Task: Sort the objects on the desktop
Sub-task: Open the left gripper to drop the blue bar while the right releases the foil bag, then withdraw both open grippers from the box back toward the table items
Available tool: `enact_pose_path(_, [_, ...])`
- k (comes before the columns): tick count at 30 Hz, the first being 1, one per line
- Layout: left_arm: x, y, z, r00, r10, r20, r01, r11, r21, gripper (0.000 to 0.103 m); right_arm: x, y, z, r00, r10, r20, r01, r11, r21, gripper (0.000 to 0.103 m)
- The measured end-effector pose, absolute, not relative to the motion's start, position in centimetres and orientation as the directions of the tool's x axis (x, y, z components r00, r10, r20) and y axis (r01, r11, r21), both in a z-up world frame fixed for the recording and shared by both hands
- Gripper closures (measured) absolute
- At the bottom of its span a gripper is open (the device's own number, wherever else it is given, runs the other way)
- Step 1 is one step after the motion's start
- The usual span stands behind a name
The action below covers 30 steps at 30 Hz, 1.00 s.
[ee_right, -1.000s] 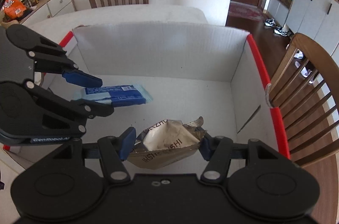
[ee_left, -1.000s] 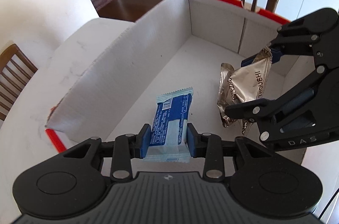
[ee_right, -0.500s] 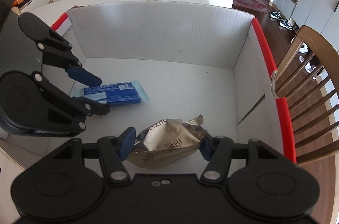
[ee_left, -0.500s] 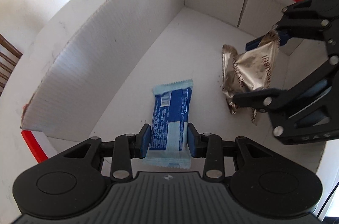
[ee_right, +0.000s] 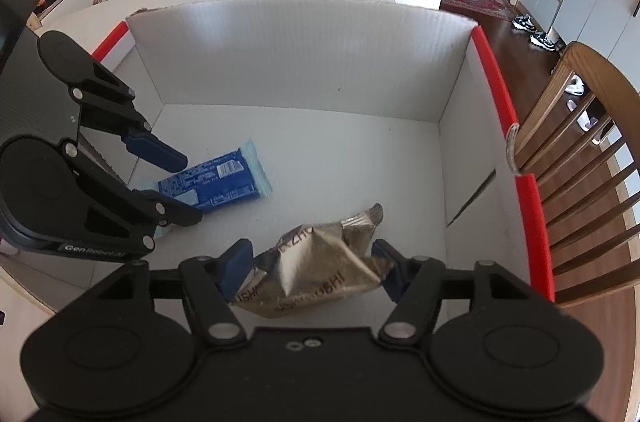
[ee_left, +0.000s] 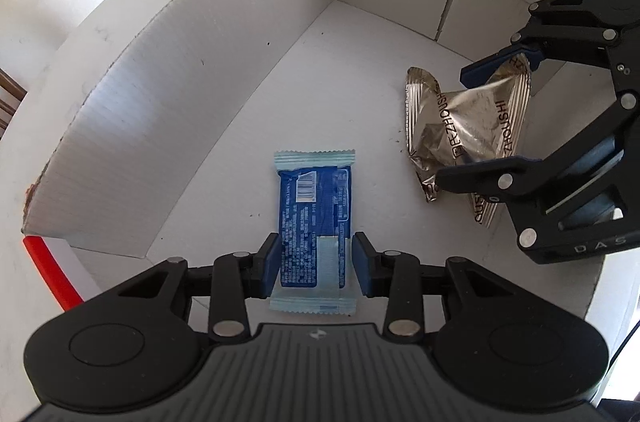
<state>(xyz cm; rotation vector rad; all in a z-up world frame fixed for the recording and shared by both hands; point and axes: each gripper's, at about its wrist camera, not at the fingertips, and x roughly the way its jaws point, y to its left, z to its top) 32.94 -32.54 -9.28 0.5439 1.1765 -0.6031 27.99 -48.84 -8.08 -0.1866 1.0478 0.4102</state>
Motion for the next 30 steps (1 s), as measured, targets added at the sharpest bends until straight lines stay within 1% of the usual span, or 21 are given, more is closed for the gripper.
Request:
enact_pose_path(9, [32.0,-30.5,-7.1,0.294,-0.206,-0.933,0.655,0.754,0.040,0.066,27.2,-49.6,-6.1,0.462,0.268,-0.845,-0.406,0.912,0.067,0.037])
enact_pose_path(10, [32.2,-31.8,-6.8,0.298,-0.212,-0.931,0.651,0.758,0.036,0.066,27.0,-49.5,-5.8,0.465,0.276,-0.841,-0.408,0.910,0.073,0.037])
enact_pose_path(14, [31.8,-31.7,-6.1,0.319,-0.243,-0.916,0.631,0.776,0.014,0.066,26.3,-49.7,-4.5,0.479,0.296,-0.827,-0.414,0.907,0.085,0.035])
enact_pose_path(15, [31.4,-31.7,-6.1,0.325,-0.247,-0.913,0.624,0.781,0.011,0.064,26.1,-49.8,-4.3,0.481,0.297,-0.825,-0.412,0.907,0.086,0.034])
enact_pose_path(18, [30.4,-31.0,-5.1,0.350,-0.266,-0.898,0.613,0.790,0.005,0.053,25.5,-50.0,-3.7,0.485,0.309,-0.819,-0.413,0.906,0.097,0.029])
enact_pose_path(21, [29.7,-30.6,-4.2,0.370,-0.294,-0.881,0.602,0.798,-0.013,0.050,24.7,-50.0,-3.0,0.494,0.317,-0.810,-0.414,0.905,0.102,0.029])
enact_pose_path(24, [28.7,-30.1,-3.3,0.392,-0.319,-0.863,0.592,0.806,-0.029,0.050,23.9,-49.7,-2.2,0.512,0.319,-0.797,-0.420,0.903,0.092,0.029])
enact_pose_path(26, [28.0,-29.7,-2.7,0.410,-0.321,-0.854,0.582,0.813,-0.026,0.044,23.3,-49.4,-1.6,0.524,0.326,-0.787,-0.429,0.899,0.087,0.029])
enact_pose_path(27, [27.7,-29.6,-2.4,0.416,-0.324,-0.850,0.580,0.814,-0.027,0.039,23.1,-49.3,-1.3,0.529,0.326,-0.783,-0.431,0.899,0.083,0.029])
enact_pose_path(28, [27.3,-29.3,-2.2,0.421,-0.331,-0.845,0.578,0.816,-0.031,0.037,22.8,-49.3,-1.1,0.536,0.326,-0.779,-0.430,0.899,0.080,0.028])
enact_pose_path(30, [26.7,-28.9,-1.7,0.426,-0.341,-0.838,0.571,0.820,-0.043,0.035,22.4,-49.3,-0.6,0.540,0.335,-0.772,-0.432,0.898,0.087,0.026])
